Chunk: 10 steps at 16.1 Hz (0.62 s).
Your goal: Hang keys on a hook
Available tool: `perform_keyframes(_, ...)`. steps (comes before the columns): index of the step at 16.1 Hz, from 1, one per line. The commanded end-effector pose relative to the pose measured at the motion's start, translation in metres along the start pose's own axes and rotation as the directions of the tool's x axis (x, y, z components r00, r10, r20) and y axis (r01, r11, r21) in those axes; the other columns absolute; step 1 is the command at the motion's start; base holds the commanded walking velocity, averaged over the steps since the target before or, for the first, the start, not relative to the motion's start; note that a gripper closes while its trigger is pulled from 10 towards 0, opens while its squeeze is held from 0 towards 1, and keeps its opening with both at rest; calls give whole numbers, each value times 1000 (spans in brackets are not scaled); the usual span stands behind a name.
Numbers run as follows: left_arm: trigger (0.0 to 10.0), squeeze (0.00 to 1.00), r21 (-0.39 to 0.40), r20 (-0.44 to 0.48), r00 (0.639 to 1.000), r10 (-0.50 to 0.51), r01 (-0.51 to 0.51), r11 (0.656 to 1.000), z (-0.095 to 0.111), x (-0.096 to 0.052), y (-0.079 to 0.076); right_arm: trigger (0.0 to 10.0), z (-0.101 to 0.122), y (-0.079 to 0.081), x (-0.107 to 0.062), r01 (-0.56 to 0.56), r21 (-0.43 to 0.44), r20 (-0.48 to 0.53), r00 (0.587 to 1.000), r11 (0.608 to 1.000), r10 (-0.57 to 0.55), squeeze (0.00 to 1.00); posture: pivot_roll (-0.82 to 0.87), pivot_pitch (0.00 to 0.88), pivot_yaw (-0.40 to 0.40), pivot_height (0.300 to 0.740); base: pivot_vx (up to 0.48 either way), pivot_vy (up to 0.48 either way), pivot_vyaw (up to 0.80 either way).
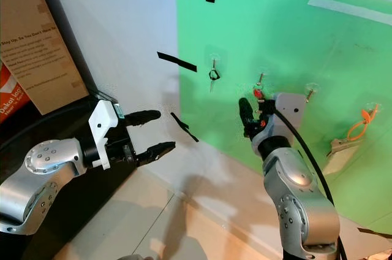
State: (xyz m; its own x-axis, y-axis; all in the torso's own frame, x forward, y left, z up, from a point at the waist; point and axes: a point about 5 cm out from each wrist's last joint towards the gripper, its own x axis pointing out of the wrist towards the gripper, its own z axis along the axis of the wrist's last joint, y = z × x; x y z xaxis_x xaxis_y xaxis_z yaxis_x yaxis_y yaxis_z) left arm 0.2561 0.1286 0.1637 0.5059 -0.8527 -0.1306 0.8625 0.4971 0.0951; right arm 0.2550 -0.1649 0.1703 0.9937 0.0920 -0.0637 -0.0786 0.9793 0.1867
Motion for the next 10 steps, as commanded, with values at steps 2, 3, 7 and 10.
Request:
perform_keyframes(2, 10000, 0, 11, 5, 999, 39, -39, 999, 0, 0, 2, 10000, 10, 0, 1, 15, 17, 69, 998, 1000, -16, 1000, -43, 0, 17, 740, 0, 0, 0)
perform_keyframes(3, 10000, 0, 10, 7, 999, 46, -46, 999, 0, 0, 2, 10000, 10, 0, 1, 14, 27, 71, 997, 1000, -16, 1000, -42, 0, 15, 740, 0, 0, 0)
perform_keyframes(7, 10000, 0, 37, -47, 976, 212, -210, 977, -14, 1, 15, 10000, -16, -3, -4, -4, -25, -18, 1000, 1000, 4, 1000, -57, 0, 43, 740, 0, 0, 0)
perform_keyframes(10, 10000, 0, 37, -83, 887, 453, -452, 891, -34, -6, 26, 10000, -37, -4, -4, -10, -108, -75, 997, 994, 2, 1000, -49, 0, 43, 740, 0, 0, 0)
